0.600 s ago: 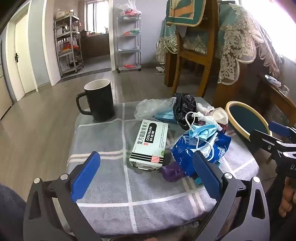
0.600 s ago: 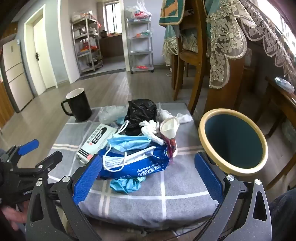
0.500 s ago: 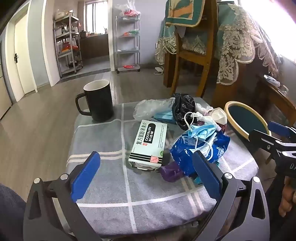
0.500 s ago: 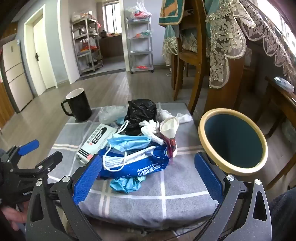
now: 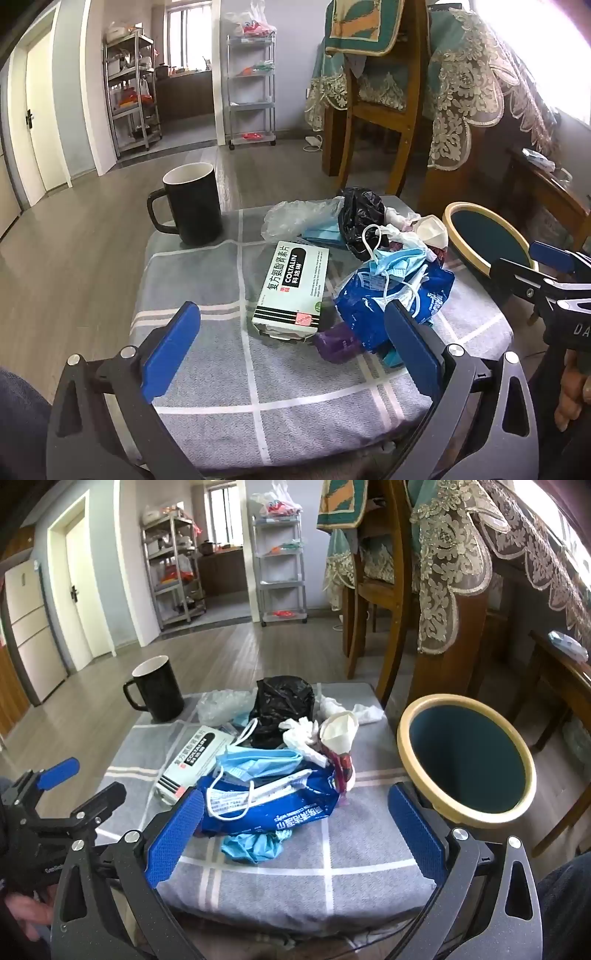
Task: Collect trash
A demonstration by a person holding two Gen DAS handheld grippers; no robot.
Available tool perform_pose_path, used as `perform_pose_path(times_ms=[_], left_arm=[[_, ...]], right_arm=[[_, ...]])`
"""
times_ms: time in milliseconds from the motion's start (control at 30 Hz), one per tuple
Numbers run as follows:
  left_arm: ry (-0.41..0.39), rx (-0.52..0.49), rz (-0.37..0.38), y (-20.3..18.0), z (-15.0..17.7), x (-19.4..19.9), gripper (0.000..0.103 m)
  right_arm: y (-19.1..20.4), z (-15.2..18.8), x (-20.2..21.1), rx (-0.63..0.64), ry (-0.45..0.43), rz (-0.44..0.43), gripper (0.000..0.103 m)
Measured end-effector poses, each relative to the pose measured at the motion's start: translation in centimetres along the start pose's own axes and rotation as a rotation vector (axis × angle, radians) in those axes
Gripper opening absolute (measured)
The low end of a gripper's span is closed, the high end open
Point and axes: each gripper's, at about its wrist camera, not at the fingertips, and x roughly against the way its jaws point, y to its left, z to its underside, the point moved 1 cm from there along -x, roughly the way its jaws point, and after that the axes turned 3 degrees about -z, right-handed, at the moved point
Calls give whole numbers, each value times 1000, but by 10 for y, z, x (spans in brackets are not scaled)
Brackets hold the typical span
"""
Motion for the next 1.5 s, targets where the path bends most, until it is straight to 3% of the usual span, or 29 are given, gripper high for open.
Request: perform_pose_path(times_ms=[1500], left_arm=[[-3,23,-33,8,-1,-5,97]], right_arm=[[0,0,-3,-3,5,-2,100]])
